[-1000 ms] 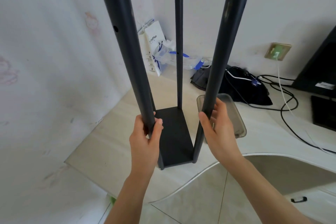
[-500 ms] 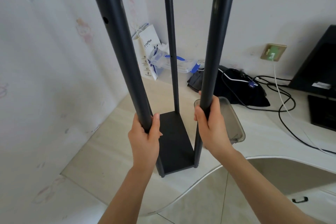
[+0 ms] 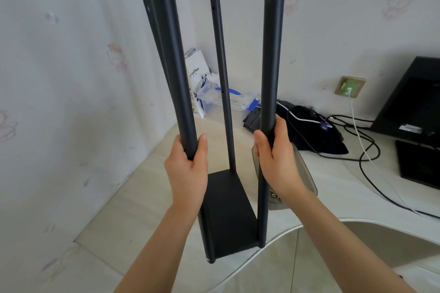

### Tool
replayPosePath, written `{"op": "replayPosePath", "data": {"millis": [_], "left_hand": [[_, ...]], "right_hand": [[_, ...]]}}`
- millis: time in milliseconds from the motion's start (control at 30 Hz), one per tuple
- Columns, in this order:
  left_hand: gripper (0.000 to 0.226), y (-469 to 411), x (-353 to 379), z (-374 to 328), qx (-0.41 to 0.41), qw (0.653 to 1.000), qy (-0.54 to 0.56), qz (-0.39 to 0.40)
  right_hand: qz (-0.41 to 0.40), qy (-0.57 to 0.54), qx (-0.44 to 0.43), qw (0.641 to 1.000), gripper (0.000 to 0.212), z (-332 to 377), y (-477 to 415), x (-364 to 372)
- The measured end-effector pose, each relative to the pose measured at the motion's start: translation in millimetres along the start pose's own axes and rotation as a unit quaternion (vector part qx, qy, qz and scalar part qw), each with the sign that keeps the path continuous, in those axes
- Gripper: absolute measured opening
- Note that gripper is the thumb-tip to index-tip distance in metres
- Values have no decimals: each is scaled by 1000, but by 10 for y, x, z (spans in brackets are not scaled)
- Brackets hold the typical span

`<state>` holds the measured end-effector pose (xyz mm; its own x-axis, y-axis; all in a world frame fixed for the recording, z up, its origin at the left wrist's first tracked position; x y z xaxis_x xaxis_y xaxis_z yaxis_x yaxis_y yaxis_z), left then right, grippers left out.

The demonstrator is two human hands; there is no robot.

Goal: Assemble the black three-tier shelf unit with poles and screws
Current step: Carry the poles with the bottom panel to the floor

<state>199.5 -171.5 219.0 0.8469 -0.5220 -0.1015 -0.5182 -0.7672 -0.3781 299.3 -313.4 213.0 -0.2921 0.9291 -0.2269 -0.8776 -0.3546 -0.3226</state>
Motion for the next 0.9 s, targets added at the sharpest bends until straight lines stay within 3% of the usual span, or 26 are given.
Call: {"op": "replayPosePath", "data": {"millis": [367,700,900], "left_hand": [[25,262,-491,-227,3,990,76,121],[42,691,-1038,-484,29,958,138,249],[35,1092,-1076,-643,51,942,156,294]], "right_hand": [[-85,12,5,996,37,394,719,27],[-202,26,4,979,16,862,1830,41],[-268,51,9,962,18,1061,2441,-177]]}}
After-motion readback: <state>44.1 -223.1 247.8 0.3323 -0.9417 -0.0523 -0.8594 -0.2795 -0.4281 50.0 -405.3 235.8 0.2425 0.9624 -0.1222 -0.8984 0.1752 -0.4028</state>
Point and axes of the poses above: each hand's wrist, its own y-axis away from the middle knuckle, its own x-axis out of the palm, z = x × y, the point moved 1 cm from there along -y, towards the middle knuckle
